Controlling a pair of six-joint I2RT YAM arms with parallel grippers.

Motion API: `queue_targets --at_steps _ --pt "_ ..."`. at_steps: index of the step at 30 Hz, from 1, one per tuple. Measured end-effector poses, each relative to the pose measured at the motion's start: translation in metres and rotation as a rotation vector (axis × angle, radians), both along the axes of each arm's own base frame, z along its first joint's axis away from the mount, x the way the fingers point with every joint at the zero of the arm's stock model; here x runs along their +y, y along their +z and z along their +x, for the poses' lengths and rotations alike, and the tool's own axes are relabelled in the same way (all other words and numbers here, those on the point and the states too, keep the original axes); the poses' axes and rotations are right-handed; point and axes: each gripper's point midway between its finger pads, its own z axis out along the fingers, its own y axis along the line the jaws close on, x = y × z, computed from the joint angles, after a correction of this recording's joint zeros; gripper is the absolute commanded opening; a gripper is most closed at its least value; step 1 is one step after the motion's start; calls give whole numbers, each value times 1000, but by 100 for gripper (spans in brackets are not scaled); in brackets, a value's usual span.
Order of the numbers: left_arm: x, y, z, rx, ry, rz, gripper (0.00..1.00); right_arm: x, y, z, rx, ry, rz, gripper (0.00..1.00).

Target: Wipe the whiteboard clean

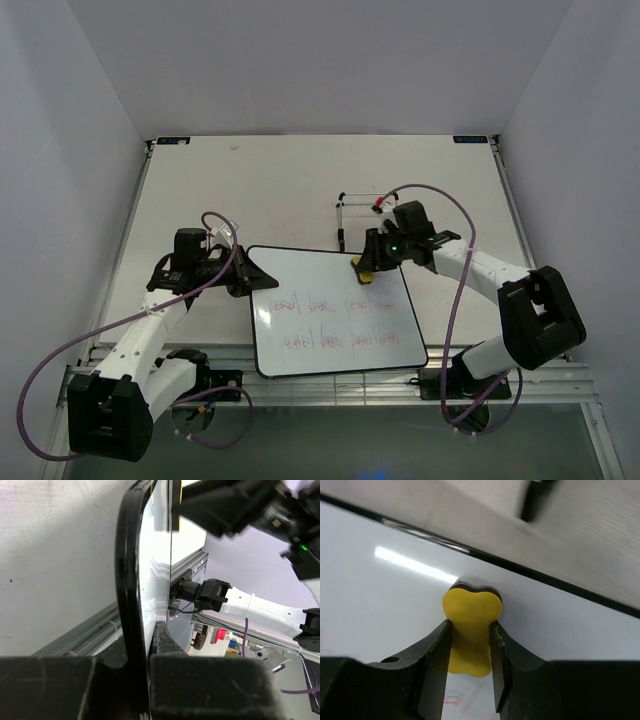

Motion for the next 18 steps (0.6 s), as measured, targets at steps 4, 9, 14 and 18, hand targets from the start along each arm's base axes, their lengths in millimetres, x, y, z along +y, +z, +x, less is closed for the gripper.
queue_targets --at_steps 4,9,14,18 --pt "0 2 -1 -5 10 5 0 -84 -39 16 91 -253 -54 34" --pt "0 6 0 -10 24 11 0 -119 -54 22 162 -382 -79 34" --pt "1 9 -1 -14 36 18 0 -129 -60 25 187 -418 -74 33" --pt "1 9 -1 -12 40 19 0 -129 -59 23 170 -417 -66 33"
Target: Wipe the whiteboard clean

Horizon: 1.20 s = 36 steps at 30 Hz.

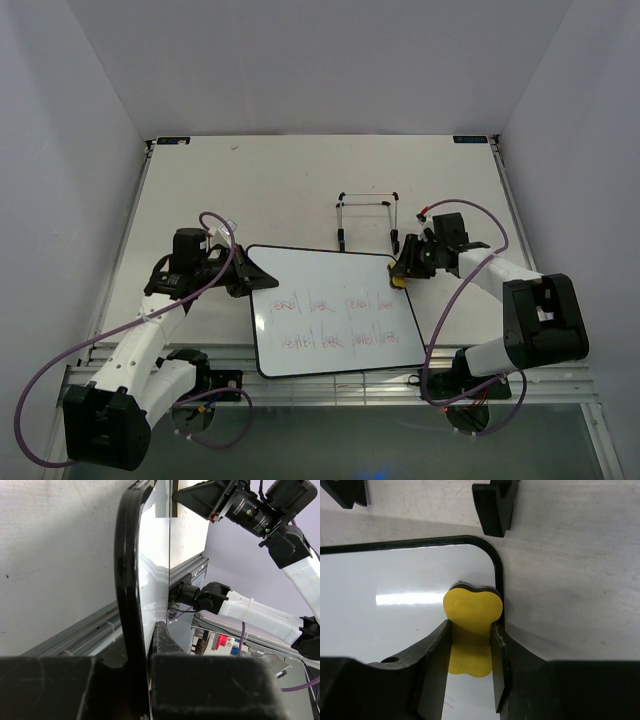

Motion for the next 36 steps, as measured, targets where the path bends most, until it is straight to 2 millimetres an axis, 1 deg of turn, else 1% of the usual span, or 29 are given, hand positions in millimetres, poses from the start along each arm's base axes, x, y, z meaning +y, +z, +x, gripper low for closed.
queue_targets --at_steps 3,5,6,8,10,12,15,17,18,20,22,24,25,28,30,33,36 --pt "0 0 0 -1 -1 -1 0 5 3 -6 -15 28 1 33" --pt "0 0 0 -1 -1 -2 0 17 8 -10 -34 74 -8 33" --pt "0 1 0 -2 -4 -3 0 27 12 -12 -47 108 -10 33" --pt "1 0 0 -1 0 -2 0 58 26 -18 -81 196 -5 33" --pt "2 -1 0 4 3 1 0 93 43 -28 -121 285 19 33" --pt "3 -2 0 5 5 4 0 135 65 -45 -158 385 58 32" --pt "4 -3 0 11 9 11 0 185 91 -70 -189 495 105 32" --pt "4 -3 0 10 9 12 0 205 102 -83 -203 540 128 32" --pt "4 -4 0 11 10 13 0 209 103 -86 -208 546 128 32" --pt "4 -4 0 9 11 15 0 207 102 -86 -205 532 127 32" --pt "5 -4 0 10 13 16 0 196 97 -82 -201 502 138 32" --pt "5 -4 0 6 15 18 0 177 86 -81 -183 462 132 33" --pt "5 -4 0 6 18 20 0 161 80 -78 -173 425 127 32" --pt "5 -3 0 4 26 22 0 112 53 -75 -114 302 83 33" --pt "5 -2 0 4 31 22 0 89 43 -75 -96 242 67 33" --pt "6 -2 -1 7 39 26 0 69 34 -78 -83 181 60 33" --pt "6 -1 -1 7 45 27 0 58 30 -77 -57 141 50 34"
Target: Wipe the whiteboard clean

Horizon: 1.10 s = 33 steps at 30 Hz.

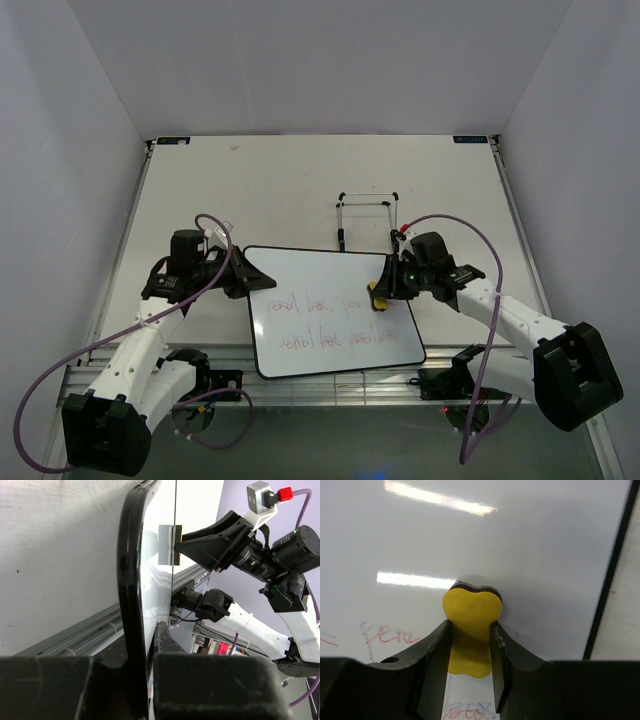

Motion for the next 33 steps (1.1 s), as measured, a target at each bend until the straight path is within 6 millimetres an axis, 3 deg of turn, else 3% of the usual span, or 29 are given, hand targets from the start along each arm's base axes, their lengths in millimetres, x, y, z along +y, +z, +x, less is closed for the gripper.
queue_targets --at_steps 9,17,19,21,29,33 --pt "4 7 8 -5 42 11 0 -60 -26 11 122 -215 -75 33" --pt "8 8 13 -20 67 15 0 -52 -25 10 107 -131 -39 29" --pt "9 9 15 -28 73 16 0 -41 -20 7 88 -73 -33 29" --pt "10 10 17 -33 81 16 0 -17 -8 1 61 18 -17 29" --pt "13 9 23 -47 96 25 0 113 66 -58 -36 405 82 28" --pt "13 8 23 -48 101 28 0 147 82 -64 -66 463 96 28"
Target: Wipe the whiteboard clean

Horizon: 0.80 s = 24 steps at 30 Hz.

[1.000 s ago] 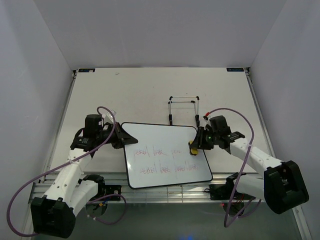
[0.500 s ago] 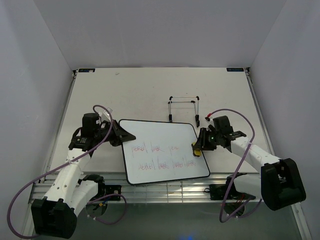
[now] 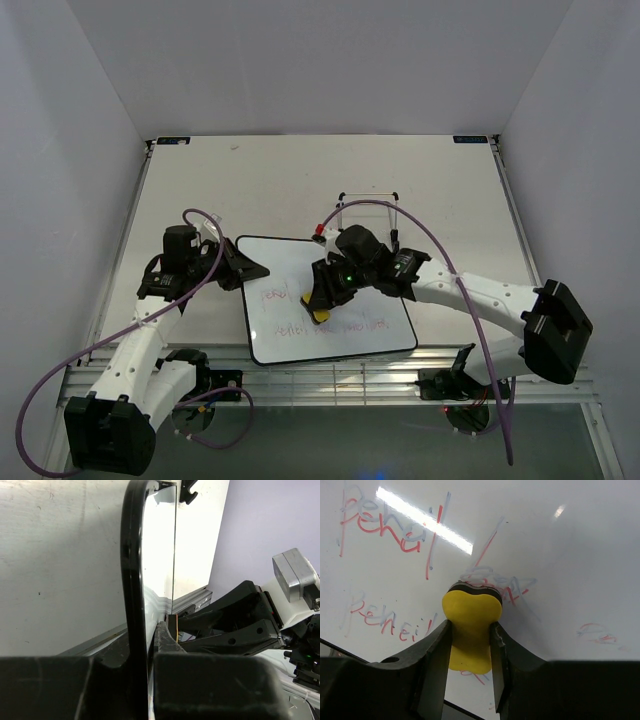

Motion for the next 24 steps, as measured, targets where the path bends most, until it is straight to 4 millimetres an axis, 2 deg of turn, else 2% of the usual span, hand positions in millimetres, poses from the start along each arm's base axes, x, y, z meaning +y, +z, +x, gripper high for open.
queue_targets --at_steps 4,6,8,12,14,15,18,20,24 --pt "1 -1 2 -5 7 1 0 -5 -4 10 4 -28 8 28" --pt "1 -1 3 -9 8 1 0 -21 -13 24 8 -82 4 28" --pt "1 -1 3 -13 9 2 0 -51 -31 43 21 -172 -27 28" --pt "1 0 4 -19 9 3 0 -129 -74 77 76 -412 -146 28" --pt "1 0 4 -22 9 3 0 -154 -86 82 95 -476 -194 28" --pt "1 0 4 -22 8 3 0 -159 -88 82 99 -481 -206 27" --pt "1 0 5 -31 4 5 0 -157 -86 81 96 -454 -208 26" --pt "1 0 6 -35 3 8 0 -146 -81 80 87 -413 -206 26" --pt "1 0 8 -40 2 9 0 -92 -53 73 49 -266 -164 26"
